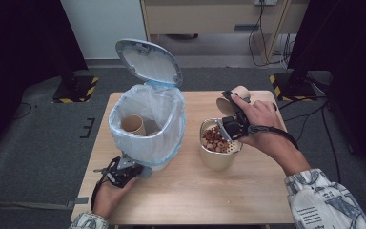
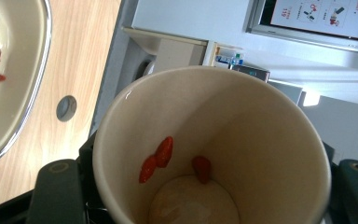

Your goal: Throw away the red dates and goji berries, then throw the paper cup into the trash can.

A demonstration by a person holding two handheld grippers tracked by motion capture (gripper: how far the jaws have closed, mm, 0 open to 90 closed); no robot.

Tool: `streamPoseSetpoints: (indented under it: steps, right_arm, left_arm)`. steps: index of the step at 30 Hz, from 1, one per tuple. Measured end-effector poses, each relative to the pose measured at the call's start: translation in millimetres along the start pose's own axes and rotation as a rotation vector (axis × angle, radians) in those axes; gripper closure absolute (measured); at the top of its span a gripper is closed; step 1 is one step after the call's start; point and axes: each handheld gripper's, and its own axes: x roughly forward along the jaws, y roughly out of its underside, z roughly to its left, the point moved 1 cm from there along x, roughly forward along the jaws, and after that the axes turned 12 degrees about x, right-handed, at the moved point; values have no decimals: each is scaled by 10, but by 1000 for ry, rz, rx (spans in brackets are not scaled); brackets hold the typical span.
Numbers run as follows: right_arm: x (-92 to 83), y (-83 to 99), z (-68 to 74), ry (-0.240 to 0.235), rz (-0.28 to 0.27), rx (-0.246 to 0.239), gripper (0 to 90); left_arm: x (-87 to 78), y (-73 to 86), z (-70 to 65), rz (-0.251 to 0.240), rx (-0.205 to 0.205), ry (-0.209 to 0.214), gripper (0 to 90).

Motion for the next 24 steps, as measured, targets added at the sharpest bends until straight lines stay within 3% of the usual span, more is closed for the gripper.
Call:
streamPoseSetpoints:
  steps: [5, 13, 24]
  right_arm:
    - [2, -12, -24, -2, -9, 21, 281]
    - [14, -36, -79, -14, -32, 94, 280]
    - [24, -22, -178, -43, -70, 244, 279]
  left_arm:
    - [0, 0, 0, -1, 0, 0, 900]
    - [0, 0, -1, 0, 0, -1, 900]
    - [0, -1, -1, 0, 1, -1, 900]
